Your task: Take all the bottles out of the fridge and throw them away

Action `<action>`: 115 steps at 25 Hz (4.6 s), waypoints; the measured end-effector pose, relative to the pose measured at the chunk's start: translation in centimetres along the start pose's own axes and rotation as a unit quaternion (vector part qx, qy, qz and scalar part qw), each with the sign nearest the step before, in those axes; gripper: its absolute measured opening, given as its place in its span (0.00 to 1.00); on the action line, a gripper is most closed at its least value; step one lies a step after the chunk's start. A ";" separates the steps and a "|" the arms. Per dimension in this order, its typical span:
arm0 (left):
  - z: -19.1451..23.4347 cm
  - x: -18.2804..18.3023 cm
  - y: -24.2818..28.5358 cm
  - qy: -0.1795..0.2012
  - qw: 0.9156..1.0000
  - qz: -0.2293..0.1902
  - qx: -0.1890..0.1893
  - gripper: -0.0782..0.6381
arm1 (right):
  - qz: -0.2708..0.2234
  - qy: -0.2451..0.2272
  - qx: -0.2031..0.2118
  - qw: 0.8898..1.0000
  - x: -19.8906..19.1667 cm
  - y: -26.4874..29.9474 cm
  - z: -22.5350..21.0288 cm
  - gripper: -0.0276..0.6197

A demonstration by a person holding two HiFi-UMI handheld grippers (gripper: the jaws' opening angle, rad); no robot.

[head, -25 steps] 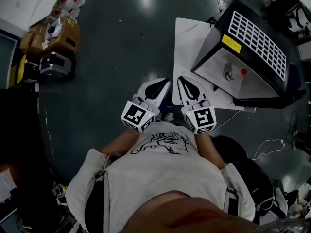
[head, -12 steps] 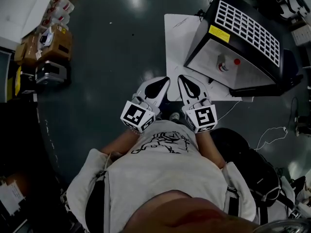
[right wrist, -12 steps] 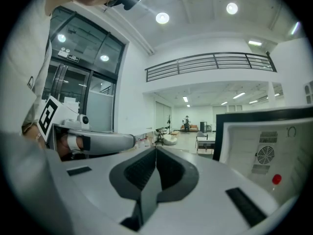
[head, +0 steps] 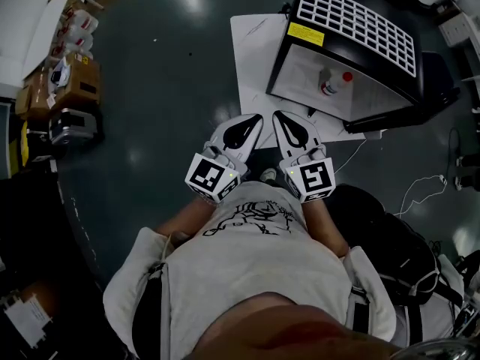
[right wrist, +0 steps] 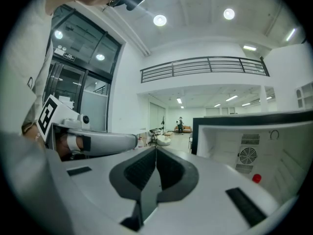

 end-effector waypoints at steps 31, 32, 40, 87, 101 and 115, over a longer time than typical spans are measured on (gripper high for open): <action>-9.5 -1.7 11.2 0.005 0.993 0.021 -0.115 0.12 | 0.004 0.015 -0.110 0.994 -1.9 -11.6 -9.5 0.06; -9.7 -1.7 11.4 0.006 0.993 0.022 -0.117 0.12 | 0.005 0.016 -0.111 0.994 -1.9 -11.9 -9.8 0.06; -11.2 -2.5 12.9 0.000 0.992 0.029 -0.121 0.12 | 0.002 0.019 -0.127 0.992 -2.6 -13.6 -11.5 0.06; -4.4 -6.3 17.2 0.014 0.986 0.074 -0.149 0.12 | 0.035 0.040 -0.184 0.982 -6.8 -7.9 -14.3 0.06; -1.9 -9.5 20.4 0.024 0.985 0.083 -0.149 0.12 | 0.044 0.033 -0.197 0.979 -9.8 -5.1 -17.1 0.06; 0.5 -11.7 22.0 0.039 0.985 0.081 -0.144 0.12 | 0.044 0.024 -0.210 0.976 -12.0 -2.2 -18.8 0.14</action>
Point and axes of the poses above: the fingertips, and each gripper's own axes: y forward along the fingers, z to its left, x out of its top, the point moved 7 cm from there along -y, backward along the fingers, and after that the axes turned 5 degrees about -x, right-handed, at the moved point
